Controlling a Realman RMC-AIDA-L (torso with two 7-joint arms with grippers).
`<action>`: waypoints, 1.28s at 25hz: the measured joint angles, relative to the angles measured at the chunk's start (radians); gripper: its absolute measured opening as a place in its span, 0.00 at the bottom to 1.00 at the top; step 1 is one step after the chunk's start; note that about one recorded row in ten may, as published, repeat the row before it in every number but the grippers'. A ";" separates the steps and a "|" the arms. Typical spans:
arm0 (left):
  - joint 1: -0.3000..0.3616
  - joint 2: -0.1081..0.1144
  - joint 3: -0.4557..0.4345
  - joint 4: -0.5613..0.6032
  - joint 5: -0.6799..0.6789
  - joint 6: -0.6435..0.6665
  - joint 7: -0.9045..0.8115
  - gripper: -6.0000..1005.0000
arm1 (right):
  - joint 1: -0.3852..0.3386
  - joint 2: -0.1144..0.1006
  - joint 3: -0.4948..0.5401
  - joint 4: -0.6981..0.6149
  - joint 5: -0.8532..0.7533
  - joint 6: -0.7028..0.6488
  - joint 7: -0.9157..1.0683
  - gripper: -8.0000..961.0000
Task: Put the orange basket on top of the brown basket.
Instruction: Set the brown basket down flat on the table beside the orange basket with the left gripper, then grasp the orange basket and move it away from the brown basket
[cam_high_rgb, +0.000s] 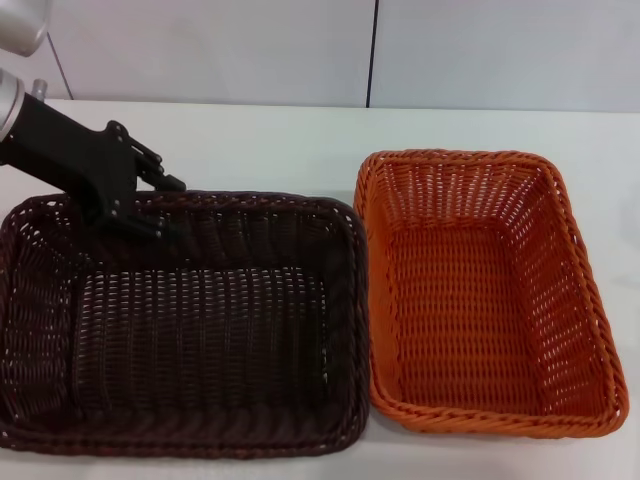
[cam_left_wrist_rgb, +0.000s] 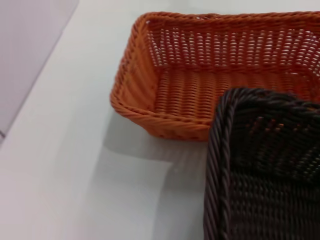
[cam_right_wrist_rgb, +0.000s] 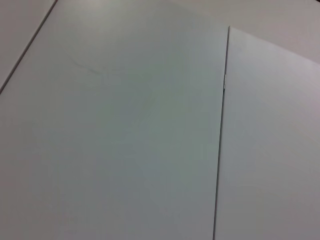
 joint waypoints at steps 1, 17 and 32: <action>0.000 -0.001 -0.002 -0.002 -0.001 0.005 0.001 0.53 | 0.000 0.000 0.000 0.000 0.000 0.000 0.000 0.69; 0.079 -0.044 -0.293 -0.122 -0.347 0.241 0.043 0.53 | 0.003 0.000 -0.002 -0.006 0.000 0.002 0.000 0.69; 0.353 -0.102 -0.395 -0.010 -1.151 0.685 0.060 0.52 | 0.049 0.000 -0.001 -0.024 0.001 0.002 0.009 0.69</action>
